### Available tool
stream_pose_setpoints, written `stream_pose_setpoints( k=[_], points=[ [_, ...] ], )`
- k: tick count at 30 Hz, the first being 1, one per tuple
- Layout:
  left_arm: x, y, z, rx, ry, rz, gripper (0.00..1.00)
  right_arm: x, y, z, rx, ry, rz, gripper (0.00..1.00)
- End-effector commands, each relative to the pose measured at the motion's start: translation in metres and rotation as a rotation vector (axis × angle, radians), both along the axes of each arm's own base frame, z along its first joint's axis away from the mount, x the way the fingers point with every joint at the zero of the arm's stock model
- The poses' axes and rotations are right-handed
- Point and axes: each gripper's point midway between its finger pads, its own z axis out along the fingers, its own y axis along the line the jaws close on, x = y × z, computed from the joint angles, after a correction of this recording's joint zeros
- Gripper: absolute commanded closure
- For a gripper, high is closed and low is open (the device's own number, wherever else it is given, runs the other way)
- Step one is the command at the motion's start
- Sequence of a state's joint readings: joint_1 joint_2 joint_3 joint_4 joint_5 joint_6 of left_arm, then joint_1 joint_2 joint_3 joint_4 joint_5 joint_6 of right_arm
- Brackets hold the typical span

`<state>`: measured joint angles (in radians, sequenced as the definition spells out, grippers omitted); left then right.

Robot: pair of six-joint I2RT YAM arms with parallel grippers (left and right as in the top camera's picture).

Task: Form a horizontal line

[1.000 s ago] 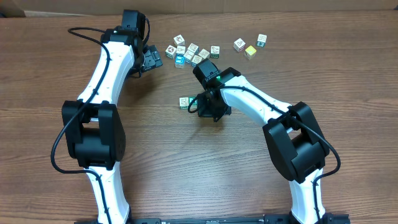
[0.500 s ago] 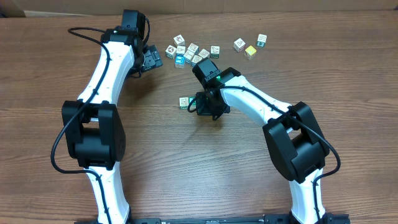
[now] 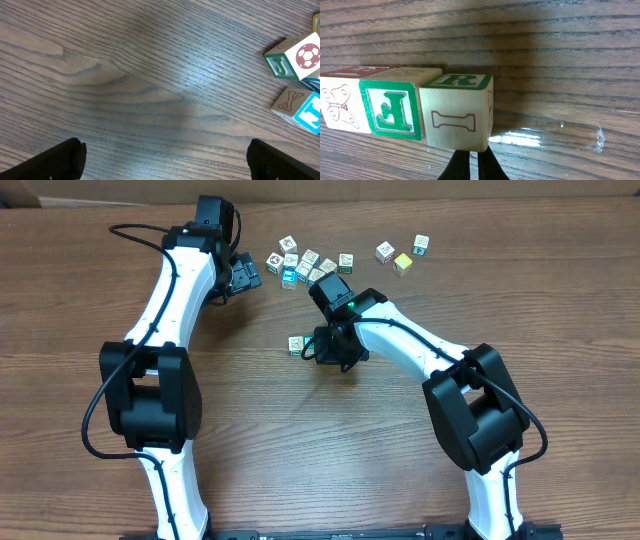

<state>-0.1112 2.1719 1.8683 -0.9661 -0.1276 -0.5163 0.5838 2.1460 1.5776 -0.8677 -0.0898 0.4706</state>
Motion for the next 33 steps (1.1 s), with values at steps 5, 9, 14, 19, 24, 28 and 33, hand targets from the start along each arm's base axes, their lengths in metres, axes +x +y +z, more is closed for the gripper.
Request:
stream_pose_setpoints(
  k=[5,9,14,19,24,28,33],
  points=[
    [0.0039,0.0007,-0.0004,0.014,-0.003,-0.013,0.00,0.0012,0.0009,0.0060,0.011,-0.014,-0.001,0.96],
    [0.0039,0.0007,-0.0004,0.014,-0.003,-0.013,0.00,0.0012,0.0008,0.0060,0.011,-0.015,-0.001,0.96],
    [0.0039,0.0007,-0.0004,0.014,-0.003,-0.013,0.00,0.0018,0.0012,0.0061,0.013,-0.017,-0.001,0.96],
    [0.0039,0.0007,-0.0004,0.014,-0.003,-0.013,0.01,0.0020,0.0014,0.0062,0.013,-0.018,-0.001,0.96],
    [0.0039,0.0007,-0.0004,0.014,-0.003,-0.013,0.00,0.0027,0.0018,0.0064,0.015,-0.021,-0.001,0.96],
    [0.0039,0.0007,-0.0004,0.014,-0.003,-0.013,0.00,0.0031,0.0021,0.0065,0.017,-0.022,-0.001,0.96],
    [0.0039,0.0007,-0.0004,0.014,-0.003,-0.013,0.00,0.0008,0.0044,0.0064,0.016,-0.020,0.006,0.96]
  ],
)
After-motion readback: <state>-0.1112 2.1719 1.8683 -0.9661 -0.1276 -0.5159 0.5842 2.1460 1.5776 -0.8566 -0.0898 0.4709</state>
